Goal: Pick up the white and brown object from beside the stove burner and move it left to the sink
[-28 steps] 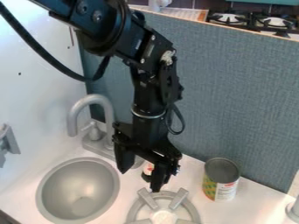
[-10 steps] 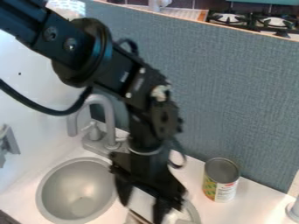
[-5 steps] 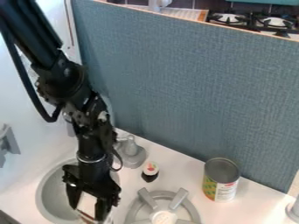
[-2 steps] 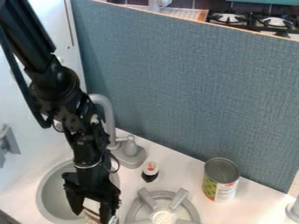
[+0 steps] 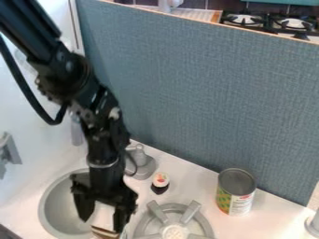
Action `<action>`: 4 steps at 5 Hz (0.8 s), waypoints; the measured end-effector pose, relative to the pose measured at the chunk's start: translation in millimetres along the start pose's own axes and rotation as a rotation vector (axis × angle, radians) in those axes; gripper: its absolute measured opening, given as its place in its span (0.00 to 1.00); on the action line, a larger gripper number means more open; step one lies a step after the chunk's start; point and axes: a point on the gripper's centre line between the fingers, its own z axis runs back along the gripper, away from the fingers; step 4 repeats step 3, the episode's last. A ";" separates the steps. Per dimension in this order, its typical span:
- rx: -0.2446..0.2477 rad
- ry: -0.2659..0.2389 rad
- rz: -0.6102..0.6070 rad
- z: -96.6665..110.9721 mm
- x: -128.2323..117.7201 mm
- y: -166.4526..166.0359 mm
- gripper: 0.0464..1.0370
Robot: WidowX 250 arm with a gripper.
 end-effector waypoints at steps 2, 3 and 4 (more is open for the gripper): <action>-0.045 -0.084 -0.186 55.9 -26.3 -69.8 0.97; -0.109 -0.095 -0.323 59.1 -36.8 -113.3 0.97; -0.109 -0.095 -0.323 59.1 -36.8 -113.3 0.97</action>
